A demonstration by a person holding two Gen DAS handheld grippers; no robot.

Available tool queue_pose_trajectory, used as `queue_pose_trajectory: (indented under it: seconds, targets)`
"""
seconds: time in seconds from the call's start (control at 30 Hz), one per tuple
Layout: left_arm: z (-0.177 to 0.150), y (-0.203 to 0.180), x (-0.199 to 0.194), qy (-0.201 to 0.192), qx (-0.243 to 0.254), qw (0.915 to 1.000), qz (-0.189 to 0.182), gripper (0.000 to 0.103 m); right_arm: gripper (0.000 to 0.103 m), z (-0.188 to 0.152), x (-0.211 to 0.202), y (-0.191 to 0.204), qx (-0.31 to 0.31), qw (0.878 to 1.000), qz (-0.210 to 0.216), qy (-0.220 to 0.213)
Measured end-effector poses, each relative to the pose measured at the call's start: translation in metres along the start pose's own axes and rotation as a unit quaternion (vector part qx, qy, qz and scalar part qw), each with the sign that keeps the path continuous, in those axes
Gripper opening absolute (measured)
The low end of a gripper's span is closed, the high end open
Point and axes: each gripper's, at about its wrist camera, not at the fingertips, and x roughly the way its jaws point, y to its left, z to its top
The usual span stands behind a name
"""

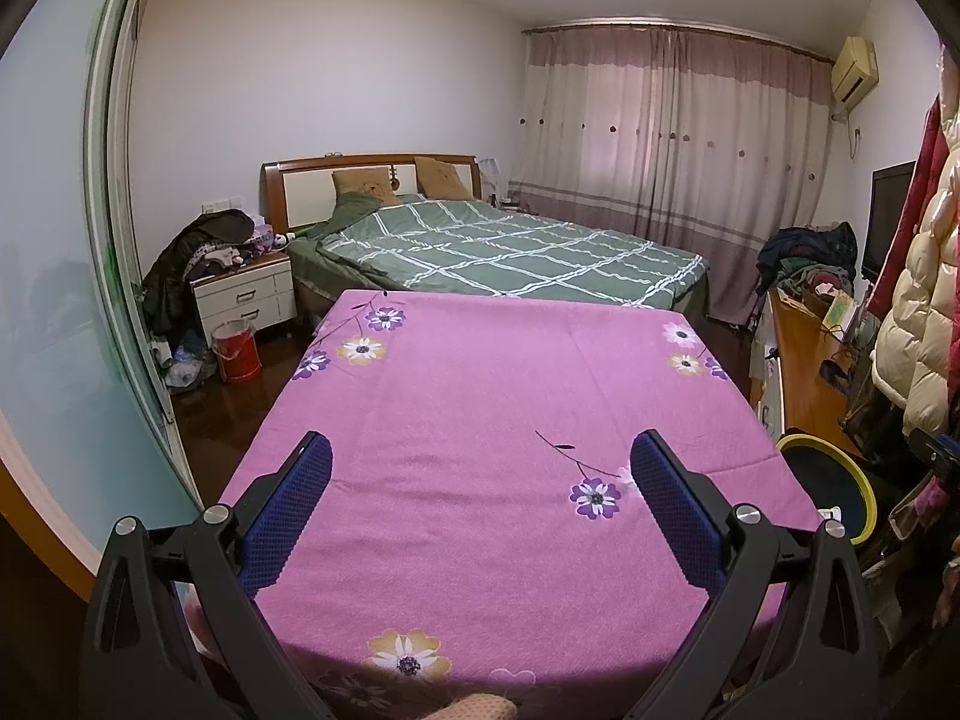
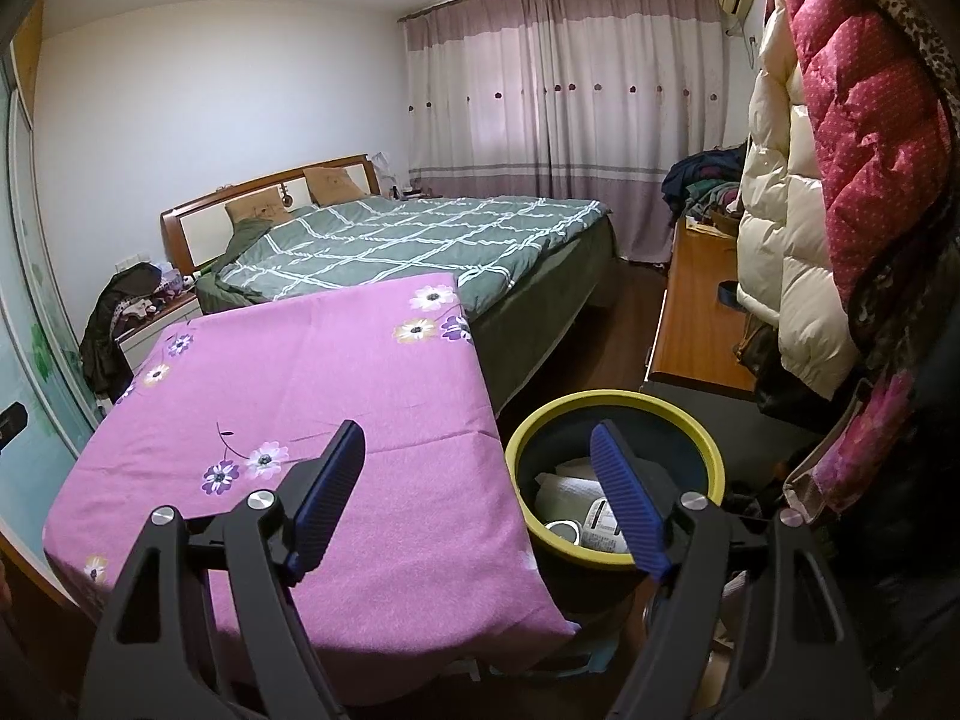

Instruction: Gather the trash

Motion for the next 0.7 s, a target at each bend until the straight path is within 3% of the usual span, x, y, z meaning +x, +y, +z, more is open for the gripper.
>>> queue_pose_trajectory:
  seconds: [0.7]
  targets:
    - [-0.0001, -0.0110, 0.0105, 0.005, 0.004, 1.0000, -0.002, 0.098, 0.074, -0.0010, 0.0029, 0.0008, 0.001, 1.000, 0.001, 0.002]
